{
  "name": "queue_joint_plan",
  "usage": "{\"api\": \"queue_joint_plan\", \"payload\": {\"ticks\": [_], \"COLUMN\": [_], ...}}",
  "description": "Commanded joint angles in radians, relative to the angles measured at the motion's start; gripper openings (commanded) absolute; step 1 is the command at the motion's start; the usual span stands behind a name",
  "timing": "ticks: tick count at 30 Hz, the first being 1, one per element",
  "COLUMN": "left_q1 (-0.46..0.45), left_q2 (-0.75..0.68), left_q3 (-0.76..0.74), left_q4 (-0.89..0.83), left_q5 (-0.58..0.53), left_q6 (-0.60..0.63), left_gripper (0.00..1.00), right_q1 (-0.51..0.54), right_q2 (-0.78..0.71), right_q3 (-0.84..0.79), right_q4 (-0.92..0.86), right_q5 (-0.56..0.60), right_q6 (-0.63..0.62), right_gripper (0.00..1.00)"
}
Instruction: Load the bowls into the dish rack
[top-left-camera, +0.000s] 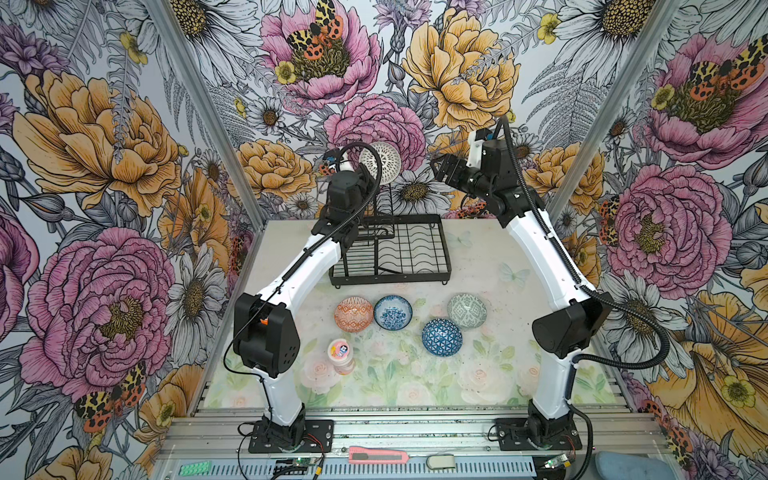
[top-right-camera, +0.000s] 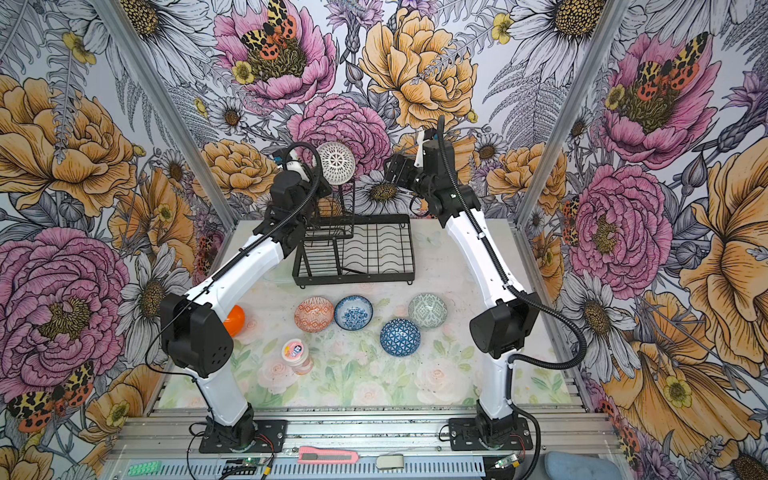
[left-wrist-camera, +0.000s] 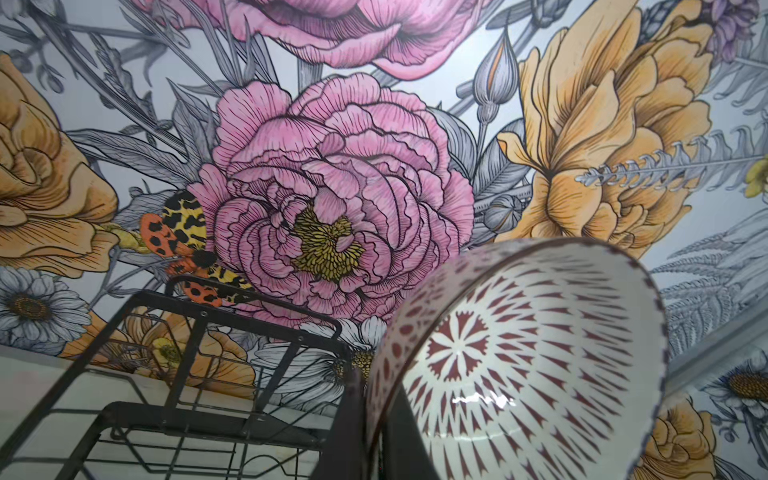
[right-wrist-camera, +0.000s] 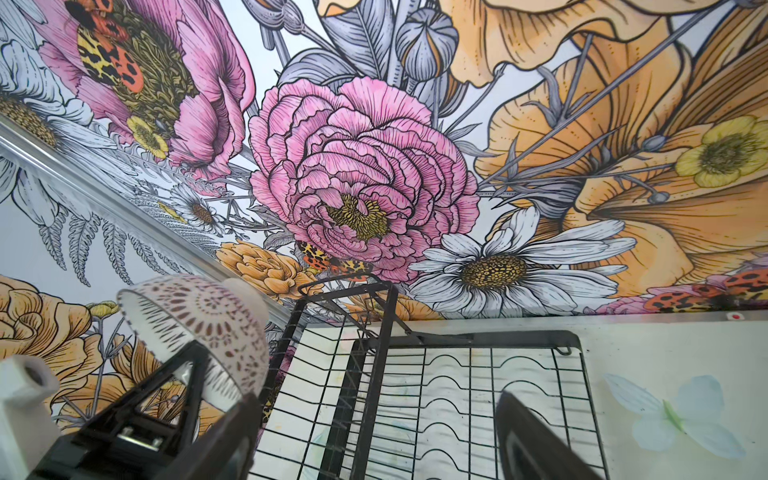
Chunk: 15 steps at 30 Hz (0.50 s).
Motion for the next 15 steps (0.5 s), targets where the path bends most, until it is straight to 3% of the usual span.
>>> {"api": "queue_joint_plan", "payload": {"ticks": [1, 15], "left_q1": [-0.037, -0.108], "left_q2": [0.030, 0.085], "left_q3": [0.034, 0.068], "left_q4": [0.142, 0.136], "left_q5": [-0.005, 0.002], "left_q6": [0.049, 0.036], "left_gripper": [0.00, 0.00], "right_q1": [0.007, 0.021], "right_q2": [-0.029, -0.057], "right_q3": [0.004, -0.058], "right_q4": [0.009, 0.009], "right_q5": [-0.013, -0.036], "right_q6": [-0.009, -0.046], "right_gripper": [0.86, 0.71]}}
